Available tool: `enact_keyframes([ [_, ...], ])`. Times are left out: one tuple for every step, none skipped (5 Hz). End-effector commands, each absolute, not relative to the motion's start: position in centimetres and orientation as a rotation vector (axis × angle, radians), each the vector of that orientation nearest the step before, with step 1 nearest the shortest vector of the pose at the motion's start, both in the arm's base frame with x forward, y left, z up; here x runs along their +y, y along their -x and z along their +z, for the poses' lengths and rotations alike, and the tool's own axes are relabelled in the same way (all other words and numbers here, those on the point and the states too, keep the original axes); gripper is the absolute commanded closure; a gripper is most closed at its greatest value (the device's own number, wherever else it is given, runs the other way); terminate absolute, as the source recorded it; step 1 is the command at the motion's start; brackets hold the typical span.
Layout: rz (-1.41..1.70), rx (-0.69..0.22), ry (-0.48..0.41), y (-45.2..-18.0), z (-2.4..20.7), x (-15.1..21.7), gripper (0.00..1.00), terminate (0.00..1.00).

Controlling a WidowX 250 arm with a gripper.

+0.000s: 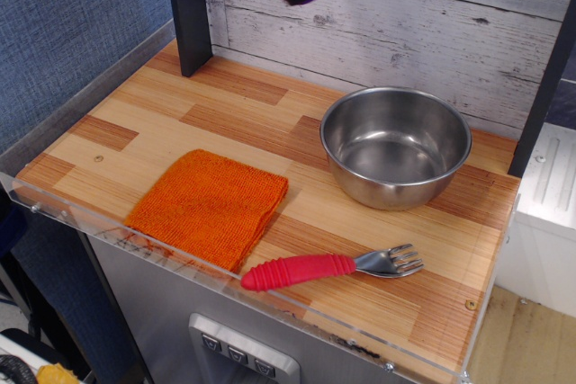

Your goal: Move the eggplant towards the upper left corner of counter.

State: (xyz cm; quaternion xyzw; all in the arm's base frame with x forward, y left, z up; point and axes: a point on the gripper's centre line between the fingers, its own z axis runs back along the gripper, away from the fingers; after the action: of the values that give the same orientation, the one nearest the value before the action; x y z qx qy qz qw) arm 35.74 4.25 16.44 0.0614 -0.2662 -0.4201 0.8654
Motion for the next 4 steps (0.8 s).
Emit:
enact_keyframes([
  [-0.717, -0.501, -0.155, -36.0, 13.9, 11.1, 1.00, 0.00],
  [-0.712, -0.433, -0.133, -35.9, 11.2, 12.9, 1.00, 0.00],
  [-0.722, -0.374, -0.104, -35.7, 7.9, 14.3, 1.00, 0.00],
  [-0.740, -0.318, -0.072, -35.5, 5.0, 14.9, 1.00, 0.00],
])
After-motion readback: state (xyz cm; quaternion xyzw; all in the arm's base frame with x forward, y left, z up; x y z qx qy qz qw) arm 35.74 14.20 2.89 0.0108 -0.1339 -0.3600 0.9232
